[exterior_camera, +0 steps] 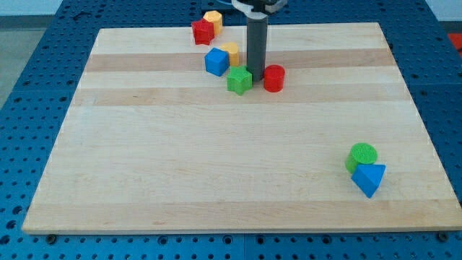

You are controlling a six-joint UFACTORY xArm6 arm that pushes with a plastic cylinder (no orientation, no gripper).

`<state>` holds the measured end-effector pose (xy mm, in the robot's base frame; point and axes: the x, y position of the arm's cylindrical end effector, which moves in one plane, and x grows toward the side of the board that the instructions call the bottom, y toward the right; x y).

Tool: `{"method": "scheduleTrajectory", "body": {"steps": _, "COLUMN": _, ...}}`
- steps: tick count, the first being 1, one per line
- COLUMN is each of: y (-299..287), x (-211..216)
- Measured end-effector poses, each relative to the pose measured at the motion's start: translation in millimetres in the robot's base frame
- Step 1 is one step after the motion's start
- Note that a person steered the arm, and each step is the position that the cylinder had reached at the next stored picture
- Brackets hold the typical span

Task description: Move red circle towards bottom center

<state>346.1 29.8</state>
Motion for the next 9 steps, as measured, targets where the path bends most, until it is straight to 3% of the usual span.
{"method": "scheduleTrajectory", "body": {"steps": 2, "y": 6, "x": -45}}
{"method": "scheduleTrajectory", "body": {"steps": 3, "y": 36, "x": -36}}
{"method": "scheduleTrajectory", "body": {"steps": 6, "y": 79, "x": 65}}
{"method": "scheduleTrajectory", "body": {"steps": 8, "y": 78, "x": 15}}
{"method": "scheduleTrajectory", "body": {"steps": 9, "y": 61, "x": 16}}
